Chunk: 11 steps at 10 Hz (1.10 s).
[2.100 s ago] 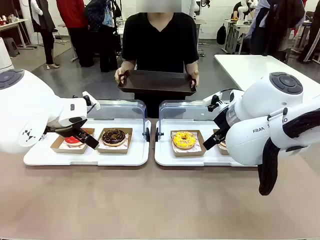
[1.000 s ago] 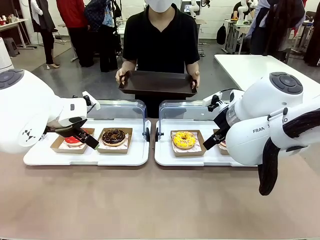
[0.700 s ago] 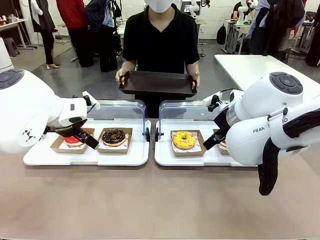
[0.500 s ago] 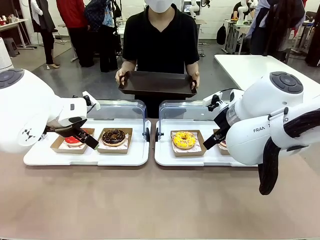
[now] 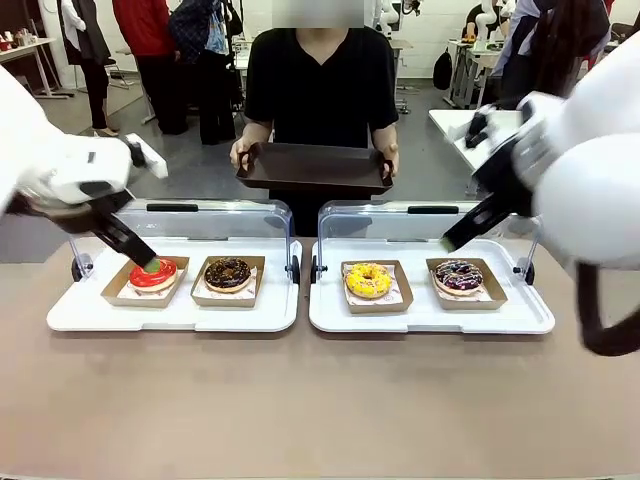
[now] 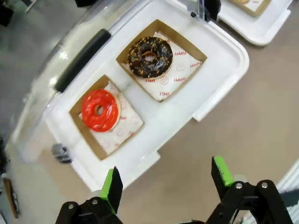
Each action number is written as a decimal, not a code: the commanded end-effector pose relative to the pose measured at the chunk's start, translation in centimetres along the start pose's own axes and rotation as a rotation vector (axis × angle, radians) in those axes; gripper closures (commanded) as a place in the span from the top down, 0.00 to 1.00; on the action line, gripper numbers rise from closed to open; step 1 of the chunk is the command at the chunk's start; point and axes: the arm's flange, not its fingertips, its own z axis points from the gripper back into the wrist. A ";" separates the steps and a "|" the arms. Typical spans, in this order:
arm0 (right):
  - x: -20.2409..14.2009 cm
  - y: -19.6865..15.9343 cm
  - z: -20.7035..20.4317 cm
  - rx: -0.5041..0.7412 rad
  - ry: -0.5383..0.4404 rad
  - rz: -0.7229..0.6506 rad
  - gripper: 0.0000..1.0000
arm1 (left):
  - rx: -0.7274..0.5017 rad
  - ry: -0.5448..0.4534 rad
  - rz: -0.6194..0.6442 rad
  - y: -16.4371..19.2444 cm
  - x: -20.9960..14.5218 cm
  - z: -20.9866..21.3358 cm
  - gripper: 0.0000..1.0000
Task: Provide the desired donut to the person.
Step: Pick up and lift the Paper togo box containing the Donut pointed at by the person.
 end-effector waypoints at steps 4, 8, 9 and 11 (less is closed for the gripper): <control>-1.5 -0.8 5.8 -0.002 0.101 -0.029 1.00 | 0.040 -0.069 0.031 2.1 -0.6 9.0 1.00; -2.1 -0.6 6.4 0.013 0.078 -0.034 1.00 | 0.038 -0.081 0.043 1.9 -0.4 9.8 1.00; -2.1 -0.6 6.4 0.013 0.078 -0.034 1.00 | 0.038 -0.081 0.043 1.9 -0.4 9.8 1.00; -2.1 -0.6 6.4 0.013 0.078 -0.034 1.00 | 0.038 -0.081 0.043 1.9 -0.4 9.8 1.00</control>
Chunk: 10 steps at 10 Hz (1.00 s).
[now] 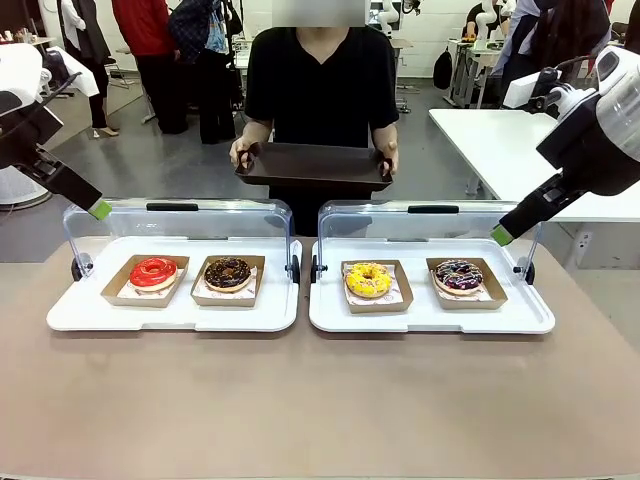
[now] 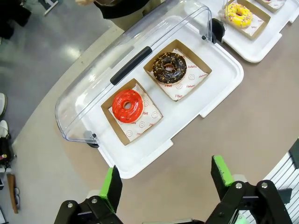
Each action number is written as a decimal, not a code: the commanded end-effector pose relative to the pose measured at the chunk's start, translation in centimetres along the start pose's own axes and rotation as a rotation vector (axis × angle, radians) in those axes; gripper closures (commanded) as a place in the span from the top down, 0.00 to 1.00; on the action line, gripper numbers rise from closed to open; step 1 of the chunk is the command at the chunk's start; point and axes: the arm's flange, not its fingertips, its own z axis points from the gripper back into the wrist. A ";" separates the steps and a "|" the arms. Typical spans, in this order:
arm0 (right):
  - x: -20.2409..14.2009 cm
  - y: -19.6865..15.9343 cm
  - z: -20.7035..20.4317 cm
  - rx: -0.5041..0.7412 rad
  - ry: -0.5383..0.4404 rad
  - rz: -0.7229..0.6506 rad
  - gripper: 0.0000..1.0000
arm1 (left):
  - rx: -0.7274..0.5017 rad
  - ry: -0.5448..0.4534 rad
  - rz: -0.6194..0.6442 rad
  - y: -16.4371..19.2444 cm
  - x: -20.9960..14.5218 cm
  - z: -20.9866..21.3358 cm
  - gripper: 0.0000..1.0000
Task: Provide the desired donut to the person.
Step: Pick up and lift the Paper togo box containing the Donut pointed at by the person.
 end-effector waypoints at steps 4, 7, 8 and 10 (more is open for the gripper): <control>-1.6 -7.2 0.5 0.335 -0.105 0.172 1.00 | -0.229 -0.141 -0.149 5.9 -1.4 0.6 1.00; -4.3 -15.2 0.9 0.597 -0.287 0.210 1.00 | -0.393 -0.259 -0.192 11.4 -3.4 1.0 1.00; -5.5 -17.5 0.6 0.651 -0.352 0.182 1.00 | -0.406 -0.288 -0.182 13.0 -4.3 1.2 1.00; -7.6 -20.6 0.5 0.726 -0.432 0.166 1.00 | -0.469 -0.366 -0.200 16.7 -6.7 2.3 1.00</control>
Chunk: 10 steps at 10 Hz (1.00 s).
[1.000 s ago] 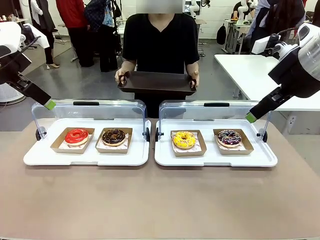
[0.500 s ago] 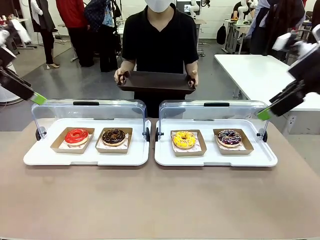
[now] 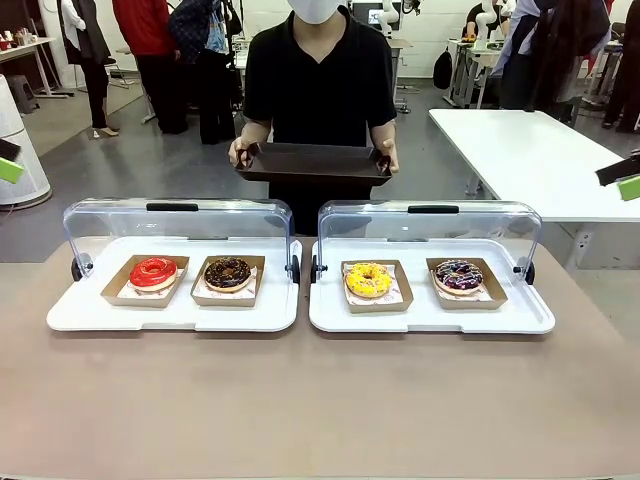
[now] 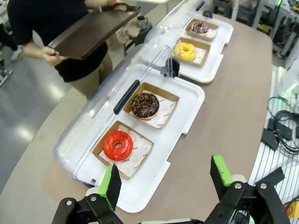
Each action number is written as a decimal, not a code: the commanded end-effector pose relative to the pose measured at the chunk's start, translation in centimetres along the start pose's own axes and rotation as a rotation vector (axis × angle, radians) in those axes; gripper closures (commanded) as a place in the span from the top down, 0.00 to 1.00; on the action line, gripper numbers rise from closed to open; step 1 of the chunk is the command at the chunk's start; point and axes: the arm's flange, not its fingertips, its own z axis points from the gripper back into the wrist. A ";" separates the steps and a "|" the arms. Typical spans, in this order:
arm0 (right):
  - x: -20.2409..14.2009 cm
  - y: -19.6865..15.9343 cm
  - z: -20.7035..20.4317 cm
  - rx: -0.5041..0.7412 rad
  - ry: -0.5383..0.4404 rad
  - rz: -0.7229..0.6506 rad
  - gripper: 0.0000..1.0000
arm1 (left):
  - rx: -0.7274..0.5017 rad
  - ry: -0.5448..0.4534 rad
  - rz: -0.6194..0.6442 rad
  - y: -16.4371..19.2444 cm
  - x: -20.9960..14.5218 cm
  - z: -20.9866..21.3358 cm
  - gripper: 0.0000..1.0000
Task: Provide the desired donut to the person.
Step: Pick up and lift the Paper togo box containing the Donut pointed at by the person.
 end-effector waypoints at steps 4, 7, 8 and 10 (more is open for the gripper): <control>-4.1 -3.0 4.8 -0.044 -0.074 -0.089 1.00 | -0.086 -0.135 -0.004 3.7 -5.5 5.7 1.00; -5.7 -2.2 7.5 -0.084 -0.101 -0.085 1.00 | -0.098 -0.163 0.046 4.4 -9.1 7.1 1.00; -5.9 -1.9 7.9 -0.102 -0.121 -0.076 1.00 | -0.102 -0.163 0.058 4.8 -9.5 7.0 1.00; -5.7 -1.2 7.5 -0.114 -0.122 -0.037 1.00 | -0.097 -0.113 0.046 4.4 -9.9 6.5 1.00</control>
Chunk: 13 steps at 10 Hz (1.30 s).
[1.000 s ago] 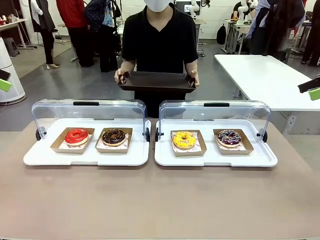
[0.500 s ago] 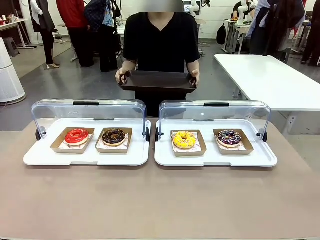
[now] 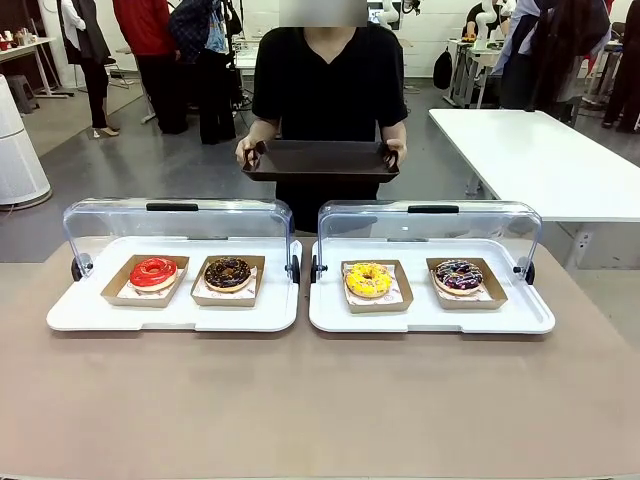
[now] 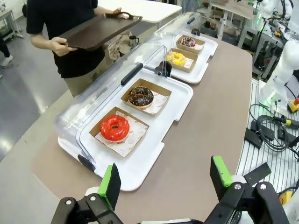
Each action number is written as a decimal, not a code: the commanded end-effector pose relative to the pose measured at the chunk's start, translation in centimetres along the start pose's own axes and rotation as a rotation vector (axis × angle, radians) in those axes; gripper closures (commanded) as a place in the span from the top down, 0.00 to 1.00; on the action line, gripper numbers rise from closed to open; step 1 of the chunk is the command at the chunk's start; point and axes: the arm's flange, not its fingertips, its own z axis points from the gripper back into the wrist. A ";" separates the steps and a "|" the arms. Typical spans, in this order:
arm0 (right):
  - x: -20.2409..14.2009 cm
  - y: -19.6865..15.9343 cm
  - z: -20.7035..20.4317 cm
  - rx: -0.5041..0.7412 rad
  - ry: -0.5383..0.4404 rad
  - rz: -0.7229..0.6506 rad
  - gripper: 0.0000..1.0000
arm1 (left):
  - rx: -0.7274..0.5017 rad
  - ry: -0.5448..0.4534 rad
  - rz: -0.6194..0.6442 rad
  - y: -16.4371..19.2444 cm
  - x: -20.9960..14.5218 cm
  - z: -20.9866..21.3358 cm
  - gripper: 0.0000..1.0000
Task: Provide the desired donut to the person.
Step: Pick up and lift the Paper togo box containing the Donut pointed at by the person.
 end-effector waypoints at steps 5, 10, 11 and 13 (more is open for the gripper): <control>-0.2 -0.3 -0.1 0.007 0.003 -0.016 1.00 | 0.002 -0.022 -0.002 -0.1 0.2 0.3 1.00; -0.2 -0.3 -0.1 0.007 0.003 -0.016 1.00 | 0.002 -0.022 -0.002 -0.1 0.2 0.3 1.00; -0.2 -0.3 -0.1 0.007 0.003 -0.016 1.00 | 0.002 -0.022 -0.002 -0.1 0.2 0.3 1.00; -0.2 -0.3 -0.1 0.007 0.003 -0.016 1.00 | 0.002 -0.022 -0.002 -0.1 0.2 0.3 1.00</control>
